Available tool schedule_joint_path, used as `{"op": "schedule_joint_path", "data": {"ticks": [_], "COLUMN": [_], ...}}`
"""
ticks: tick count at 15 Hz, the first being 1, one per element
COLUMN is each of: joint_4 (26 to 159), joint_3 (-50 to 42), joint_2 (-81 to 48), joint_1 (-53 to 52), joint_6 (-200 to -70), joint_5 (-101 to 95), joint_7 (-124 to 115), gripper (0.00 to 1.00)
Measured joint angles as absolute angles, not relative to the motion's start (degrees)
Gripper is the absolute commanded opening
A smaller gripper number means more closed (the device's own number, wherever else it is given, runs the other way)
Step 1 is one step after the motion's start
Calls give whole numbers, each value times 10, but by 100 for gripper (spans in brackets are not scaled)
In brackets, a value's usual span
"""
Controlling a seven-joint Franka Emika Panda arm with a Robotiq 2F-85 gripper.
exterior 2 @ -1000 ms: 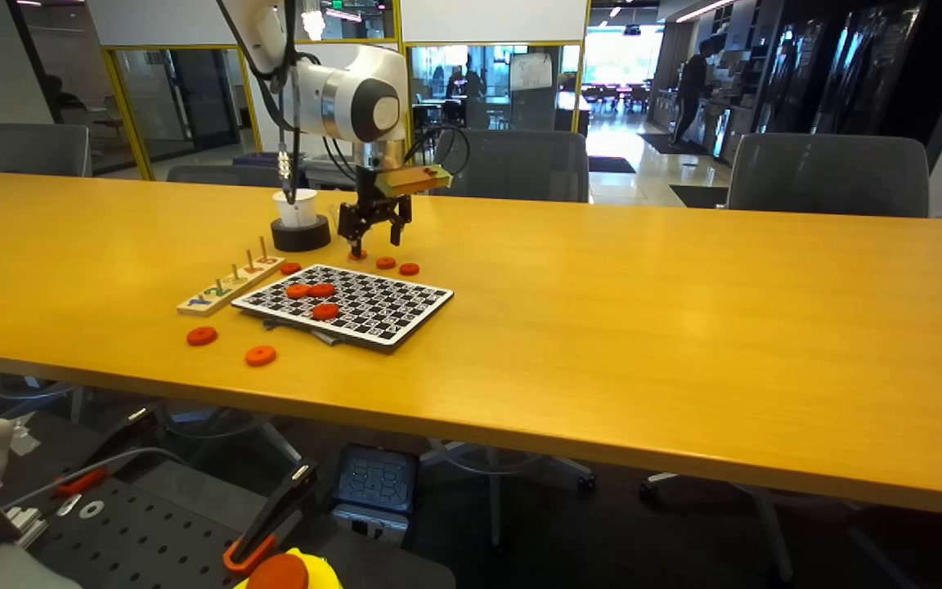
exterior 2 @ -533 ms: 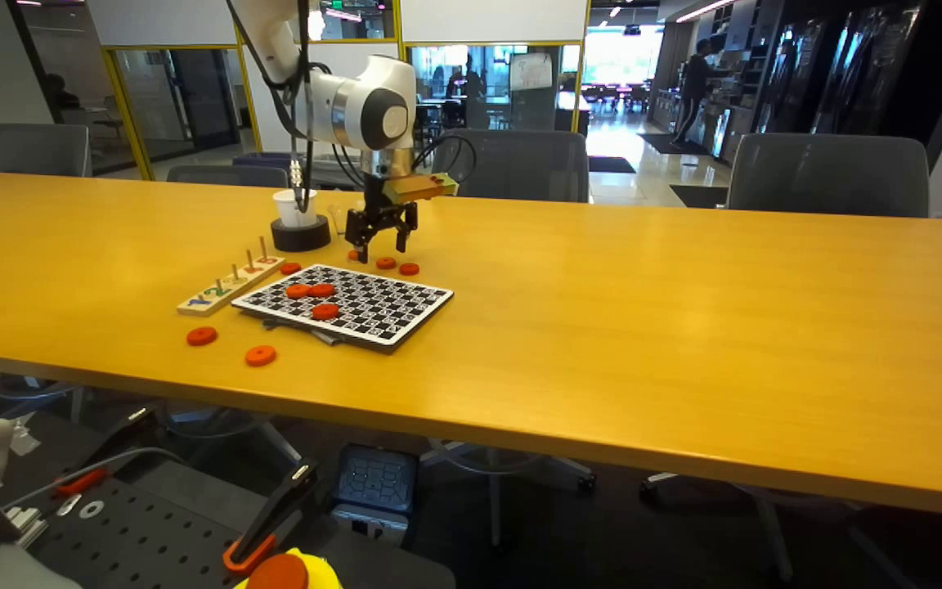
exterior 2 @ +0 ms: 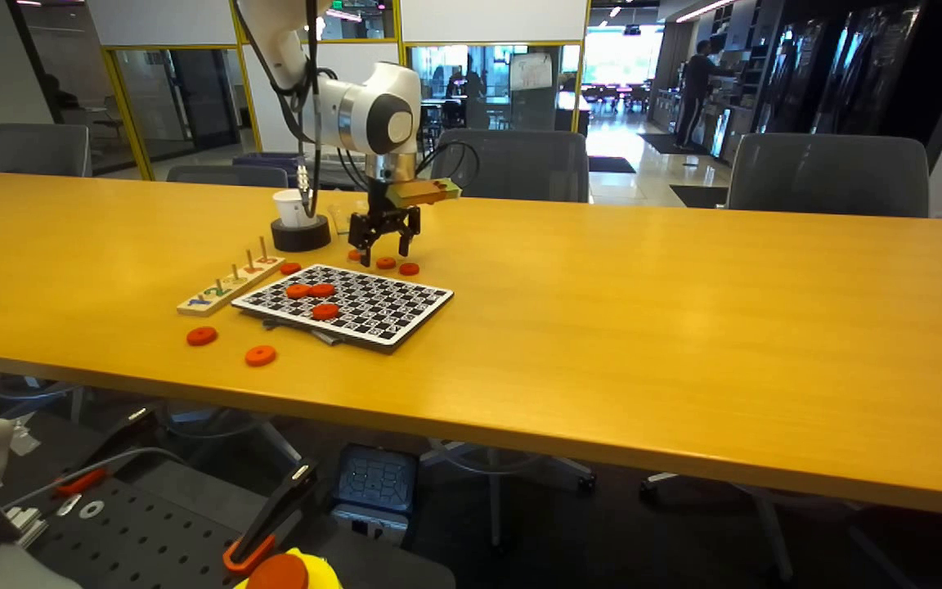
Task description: Pick up all the orange objects from the checkers board and the table, and put them in two cups
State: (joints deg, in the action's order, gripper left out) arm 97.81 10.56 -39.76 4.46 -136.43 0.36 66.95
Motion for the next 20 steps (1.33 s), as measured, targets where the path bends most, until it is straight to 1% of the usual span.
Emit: {"op": "schedule_joint_path", "data": {"ticks": [1, 3, 4, 5, 6, 8, 10, 16, 20], "joint_4": [976, 973, 972, 969, 967, 964, 963, 963, 970], "joint_3": [105, 104, 103, 103, 102, 102, 102, 99, 88], "joint_2": [-399, -402, -403, -403, -403, -404, -404, -401, -370], "joint_1": [45, 45, 45, 45, 45, 45, 45, 45, 43], "joint_6": [-1364, -1364, -1364, -1364, -1364, -1364, -1364, -1364, -1364], "joint_5": [4, 4, 4, 4, 4, 4, 4, 3, -4], "joint_7": [669, 668, 667, 667, 666, 665, 663, 638, 601], "gripper": [73, 59, 49, 42, 33, 20, 22, 22, 22]}}
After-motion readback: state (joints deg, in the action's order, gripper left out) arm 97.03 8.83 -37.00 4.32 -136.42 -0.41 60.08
